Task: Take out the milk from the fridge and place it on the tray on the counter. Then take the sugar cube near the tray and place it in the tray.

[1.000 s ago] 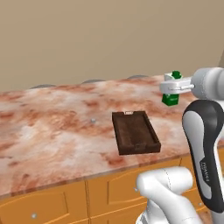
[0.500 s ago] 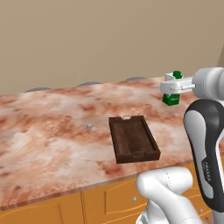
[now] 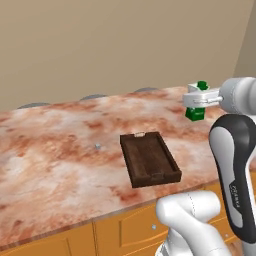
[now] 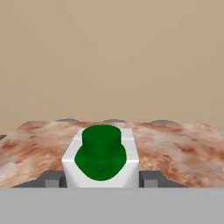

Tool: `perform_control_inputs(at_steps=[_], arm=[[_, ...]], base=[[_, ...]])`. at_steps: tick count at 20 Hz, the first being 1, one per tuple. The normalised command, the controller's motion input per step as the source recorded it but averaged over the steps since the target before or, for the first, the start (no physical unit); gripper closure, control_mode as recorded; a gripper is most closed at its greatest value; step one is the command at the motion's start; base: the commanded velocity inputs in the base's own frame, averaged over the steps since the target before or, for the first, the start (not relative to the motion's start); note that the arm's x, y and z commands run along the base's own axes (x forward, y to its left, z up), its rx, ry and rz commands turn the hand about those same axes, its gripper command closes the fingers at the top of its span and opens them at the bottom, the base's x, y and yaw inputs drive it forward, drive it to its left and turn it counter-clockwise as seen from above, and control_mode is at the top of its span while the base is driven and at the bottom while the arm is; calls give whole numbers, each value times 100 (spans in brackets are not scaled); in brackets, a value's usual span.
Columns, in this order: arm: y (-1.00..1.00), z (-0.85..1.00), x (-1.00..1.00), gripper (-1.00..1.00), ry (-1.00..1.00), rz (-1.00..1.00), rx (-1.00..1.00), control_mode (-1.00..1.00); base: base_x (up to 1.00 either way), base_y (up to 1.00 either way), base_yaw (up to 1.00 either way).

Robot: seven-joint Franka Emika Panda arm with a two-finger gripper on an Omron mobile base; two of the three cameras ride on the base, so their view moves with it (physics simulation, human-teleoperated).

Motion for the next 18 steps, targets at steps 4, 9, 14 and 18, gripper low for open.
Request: perform_control_inputs(at_steps=[4, 9, 14, 18], arm=[[-4, -25, 33, 100, 5, 8, 0, -100], [-16, -65, 71, 100, 5, 37, 0, -100], [-2, -73, 88, 100, 1, 38, -3, -100], [-3, -65, 96, 100, 10, 32, -2, -100]], base=[[32, 2, 0], [0, 0, 0], [0, 0, 0], [0, 0, 0]])
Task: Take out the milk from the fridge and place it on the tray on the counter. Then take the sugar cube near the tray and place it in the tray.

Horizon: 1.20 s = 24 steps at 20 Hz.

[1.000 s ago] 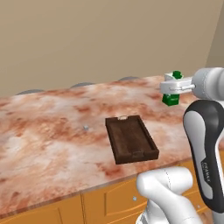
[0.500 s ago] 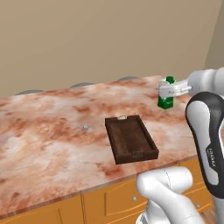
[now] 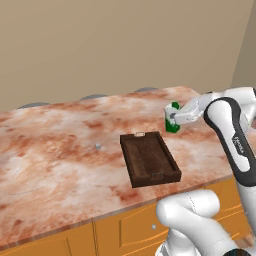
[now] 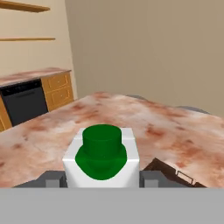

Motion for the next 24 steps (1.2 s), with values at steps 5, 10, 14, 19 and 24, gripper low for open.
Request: perform_control_inputs(at_steps=[5, 10, 14, 19, 24], arm=[[-13, -67, 66, 100, 2, 34, 0, -100], [-35, -45, 38, 100, 6, 33, 0, -100], [-10, -30, 39, 100, 7, 23, 0, -100], [0, -28, 42, 100, 1, 15, 0, -100], [-1, -29, 37, 100, -1, 5, 0, -100]], base=[[0, 0, 0], [0, 0, 0], [0, 0, 0], [0, 0, 0], [0, 0, 0]])
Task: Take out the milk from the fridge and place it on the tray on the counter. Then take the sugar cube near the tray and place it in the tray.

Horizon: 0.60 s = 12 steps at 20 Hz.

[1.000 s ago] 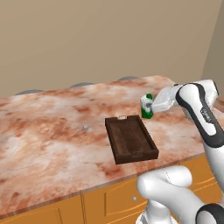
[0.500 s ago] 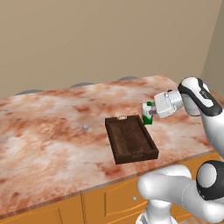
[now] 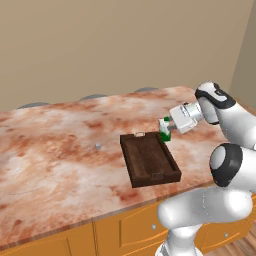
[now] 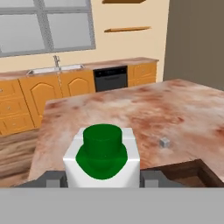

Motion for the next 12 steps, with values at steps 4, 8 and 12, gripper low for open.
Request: perform_control_inputs(at_steps=[4, 8, 12], arm=[[0, -45, 40, 100, 0, 4, 0, -100], [0, -45, 51, 100, 0, 1, 0, -100], [0, -41, 51, 100, 0, 0, 0, -100]], base=[[0, 0, 0], [0, 0, 0], [0, 0, 0]])
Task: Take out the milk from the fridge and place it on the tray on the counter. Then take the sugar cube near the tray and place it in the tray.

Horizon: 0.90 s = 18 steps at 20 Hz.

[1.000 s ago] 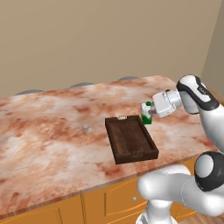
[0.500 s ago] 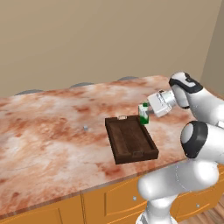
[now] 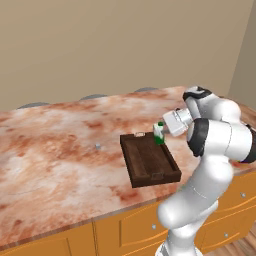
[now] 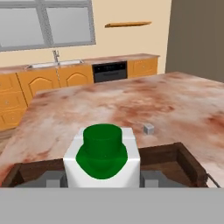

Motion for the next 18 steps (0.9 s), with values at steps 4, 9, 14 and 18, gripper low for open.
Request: perform_control_inputs(at_steps=[4, 9, 14, 18], arm=[[-2, -44, 43, 100, 0, 2, 0, -100], [0, -36, 34, 100, -2, 2, 0, -100], [0, -36, 16, 100, 0, 4, 8, -100], [0, -38, 18, 100, 0, 1, 8, -100]], base=[[0, 0, 0], [0, 0, 0], [0, 0, 0], [0, 0, 0]])
